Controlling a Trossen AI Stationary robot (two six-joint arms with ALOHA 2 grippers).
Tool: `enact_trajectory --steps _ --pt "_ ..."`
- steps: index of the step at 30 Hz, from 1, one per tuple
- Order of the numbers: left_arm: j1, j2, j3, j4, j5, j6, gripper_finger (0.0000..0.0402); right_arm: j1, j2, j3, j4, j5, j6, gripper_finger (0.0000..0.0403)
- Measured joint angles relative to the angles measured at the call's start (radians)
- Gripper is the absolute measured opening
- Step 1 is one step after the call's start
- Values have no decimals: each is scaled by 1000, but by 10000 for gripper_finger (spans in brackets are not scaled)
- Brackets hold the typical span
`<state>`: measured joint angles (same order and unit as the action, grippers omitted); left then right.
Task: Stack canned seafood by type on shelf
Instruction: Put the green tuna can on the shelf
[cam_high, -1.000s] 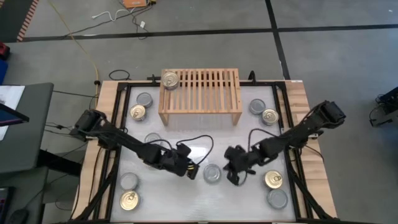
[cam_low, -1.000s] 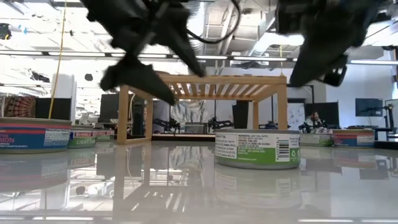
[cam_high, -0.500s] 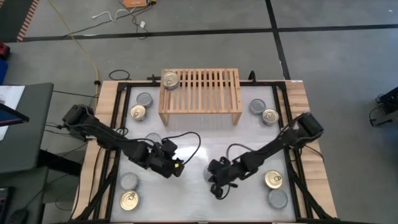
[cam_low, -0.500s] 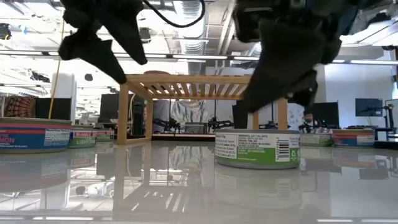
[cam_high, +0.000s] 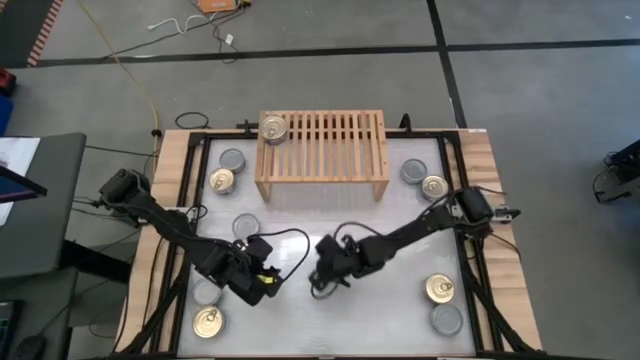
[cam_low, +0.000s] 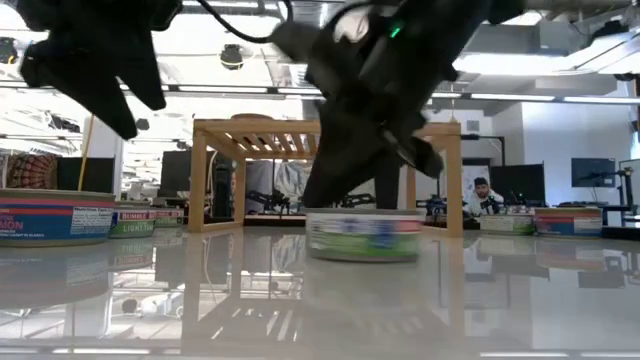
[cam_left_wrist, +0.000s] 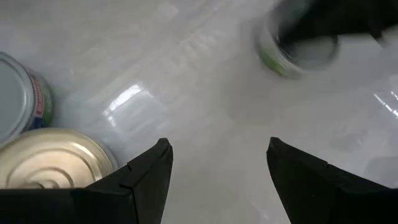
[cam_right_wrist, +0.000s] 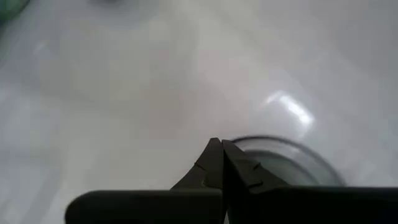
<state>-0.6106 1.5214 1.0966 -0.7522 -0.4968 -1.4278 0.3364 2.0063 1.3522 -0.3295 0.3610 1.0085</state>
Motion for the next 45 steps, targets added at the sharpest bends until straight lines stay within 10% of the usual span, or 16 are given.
enact_trajectory --steps 12,27,38,45 --pt "-27 0 0 6 -12 -43 249 -39 -135 2 -62 12 -50 21" --pt "24 1 0 19 -6 -171 249 52 -308 -1 -719 42 222 25" --pt "72 66 0 440 -22 166 249 56 -306 -217 -67 -26 52 23" --pt "121 183 0 544 86 229 249 -9 -264 -218 -70 -36 3 21"
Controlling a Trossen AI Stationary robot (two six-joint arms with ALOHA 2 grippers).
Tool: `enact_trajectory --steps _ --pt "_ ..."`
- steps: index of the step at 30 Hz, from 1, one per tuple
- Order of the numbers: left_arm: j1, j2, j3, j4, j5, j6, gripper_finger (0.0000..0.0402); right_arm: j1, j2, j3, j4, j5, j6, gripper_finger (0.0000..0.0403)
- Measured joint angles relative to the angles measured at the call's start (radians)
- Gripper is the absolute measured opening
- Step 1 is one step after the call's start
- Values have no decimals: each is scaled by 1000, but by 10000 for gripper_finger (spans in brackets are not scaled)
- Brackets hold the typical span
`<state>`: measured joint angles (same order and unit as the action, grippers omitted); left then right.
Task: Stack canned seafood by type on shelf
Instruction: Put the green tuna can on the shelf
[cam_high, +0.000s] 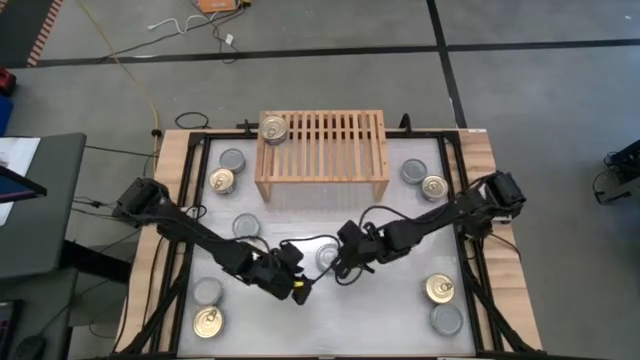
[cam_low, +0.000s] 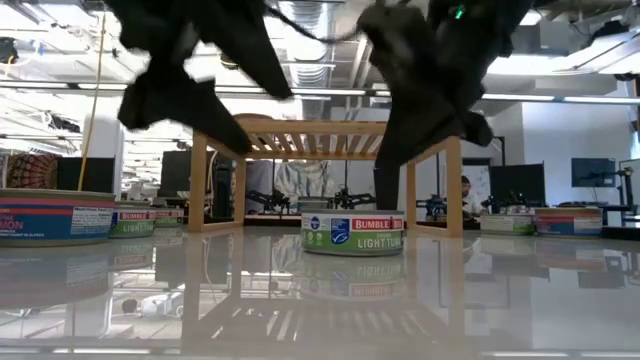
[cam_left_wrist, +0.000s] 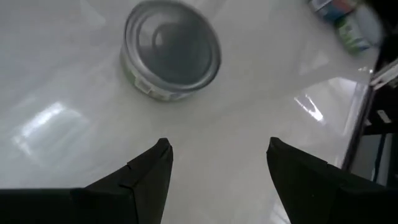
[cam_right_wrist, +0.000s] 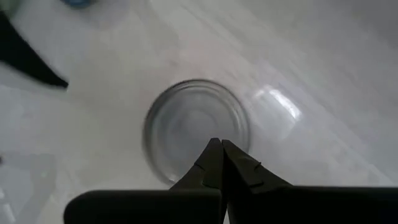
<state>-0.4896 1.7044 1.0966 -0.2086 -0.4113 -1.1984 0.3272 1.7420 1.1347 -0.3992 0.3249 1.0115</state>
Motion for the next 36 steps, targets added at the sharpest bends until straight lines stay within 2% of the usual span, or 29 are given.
enact_trajectory --steps 9,15,22,25,28,32,36 --pt "74 111 -2 123 120 15 249 -24 -1 -1 2 -10 -66 23" --pt "110 116 -2 80 117 19 249 -13 -1 -1 13 -14 -70 23" --pt "131 116 -1 31 111 149 249 0 48 0 14 -12 -9 23" --pt "132 116 -3 8 91 141 249 6 48 1 16 33 39 23" --pt "132 116 -3 1 89 178 249 7 34 1 -2 41 10 23" --pt "132 116 -3 -20 89 201 249 22 -14 2 -130 48 -15 23" --pt "132 116 -3 -6 89 161 249 57 -57 1 -396 100 93 23"
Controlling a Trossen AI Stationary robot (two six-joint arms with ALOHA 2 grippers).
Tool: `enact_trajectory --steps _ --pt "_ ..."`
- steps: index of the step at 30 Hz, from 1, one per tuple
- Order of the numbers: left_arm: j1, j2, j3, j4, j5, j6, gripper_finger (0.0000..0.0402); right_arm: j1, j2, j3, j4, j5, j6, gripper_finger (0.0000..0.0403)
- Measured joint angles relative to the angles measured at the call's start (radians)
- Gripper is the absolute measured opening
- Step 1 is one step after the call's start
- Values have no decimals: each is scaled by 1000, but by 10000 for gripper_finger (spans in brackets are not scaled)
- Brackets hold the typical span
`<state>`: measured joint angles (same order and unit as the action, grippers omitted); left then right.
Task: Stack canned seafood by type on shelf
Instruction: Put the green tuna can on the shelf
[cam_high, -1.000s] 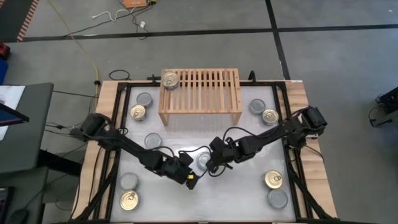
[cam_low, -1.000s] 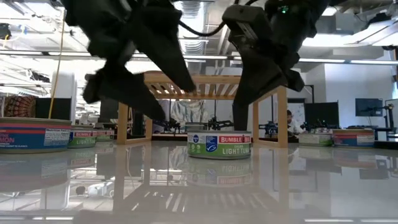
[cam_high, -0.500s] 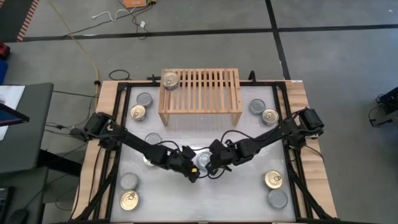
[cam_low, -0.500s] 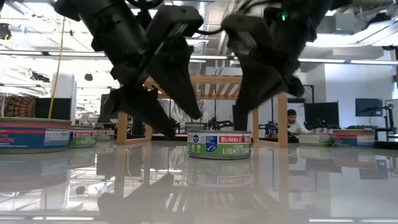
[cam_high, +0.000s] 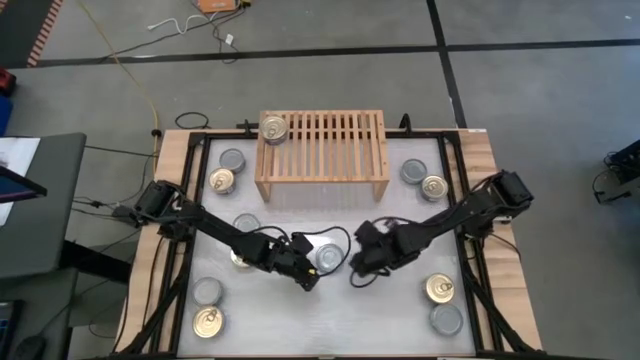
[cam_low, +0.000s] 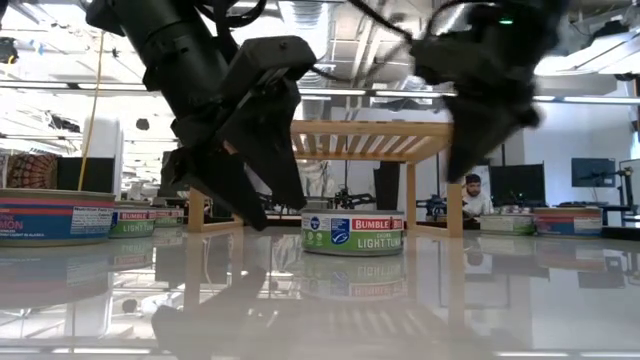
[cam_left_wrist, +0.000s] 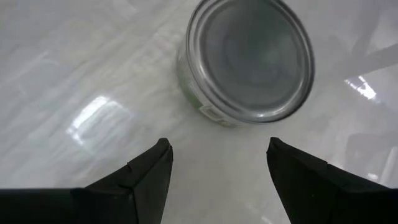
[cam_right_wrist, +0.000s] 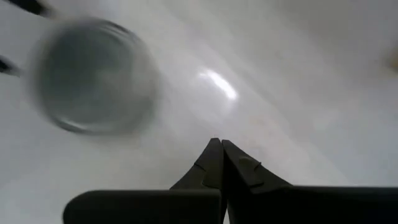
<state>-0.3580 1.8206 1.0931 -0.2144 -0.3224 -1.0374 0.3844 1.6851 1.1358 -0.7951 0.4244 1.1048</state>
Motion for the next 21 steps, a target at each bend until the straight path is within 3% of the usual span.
enact_trajectory --steps 4,7,14,21 --pt "0 0 0 10 2 -11 249 58 -24 -1 -130 29 95 23" --pt "6 0 0 33 3 -12 249 127 -24 -2 -43 89 79 21" --pt "33 0 0 84 3 -32 249 231 -22 -196 564 297 -99 19" --pt "37 0 -1 99 3 -34 249 163 5 -418 1138 297 -350 18"
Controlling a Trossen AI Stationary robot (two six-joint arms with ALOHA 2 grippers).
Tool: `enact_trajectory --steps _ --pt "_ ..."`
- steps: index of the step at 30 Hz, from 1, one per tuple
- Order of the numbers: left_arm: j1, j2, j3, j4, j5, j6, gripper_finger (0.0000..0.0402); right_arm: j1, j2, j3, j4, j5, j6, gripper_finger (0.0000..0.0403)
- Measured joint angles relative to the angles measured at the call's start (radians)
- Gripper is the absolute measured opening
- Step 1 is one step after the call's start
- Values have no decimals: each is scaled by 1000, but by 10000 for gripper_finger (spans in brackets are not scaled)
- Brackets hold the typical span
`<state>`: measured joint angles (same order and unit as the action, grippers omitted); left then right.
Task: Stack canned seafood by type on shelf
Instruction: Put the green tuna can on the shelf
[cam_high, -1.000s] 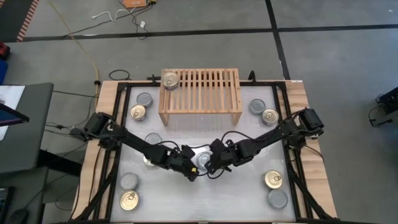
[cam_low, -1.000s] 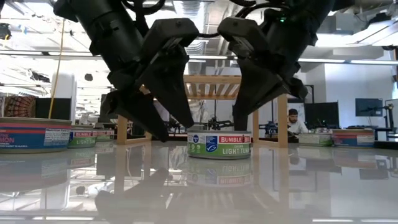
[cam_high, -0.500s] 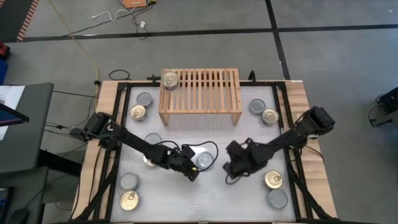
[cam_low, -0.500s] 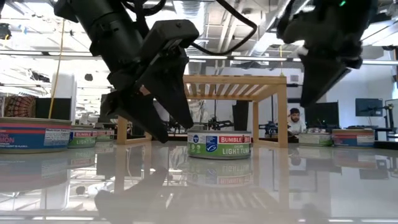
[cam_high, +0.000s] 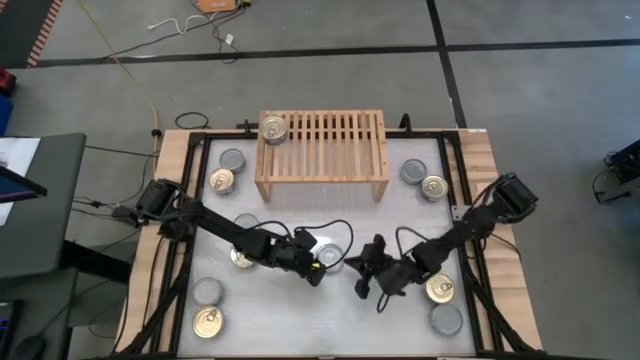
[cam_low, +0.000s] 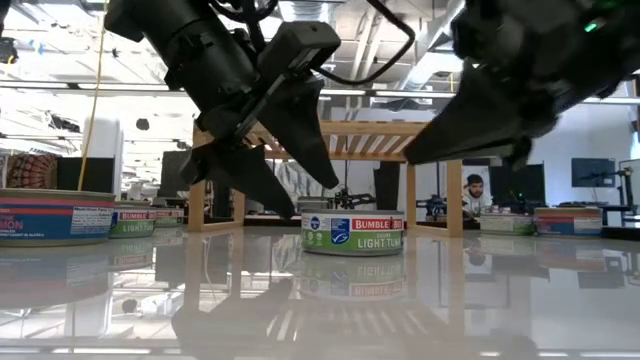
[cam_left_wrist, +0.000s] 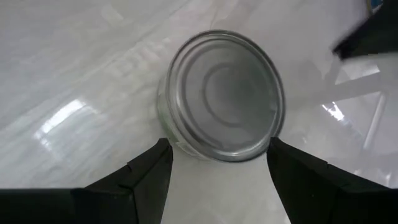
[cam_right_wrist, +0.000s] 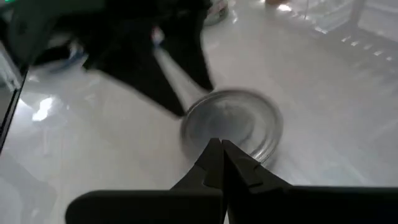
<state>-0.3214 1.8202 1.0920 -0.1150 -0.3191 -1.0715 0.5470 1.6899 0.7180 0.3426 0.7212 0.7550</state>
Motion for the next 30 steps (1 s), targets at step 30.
enact_trajectory --steps 30 --pt "73 79 2 67 -72 -78 249 -116 1 -31 -52 -368 -101 18"
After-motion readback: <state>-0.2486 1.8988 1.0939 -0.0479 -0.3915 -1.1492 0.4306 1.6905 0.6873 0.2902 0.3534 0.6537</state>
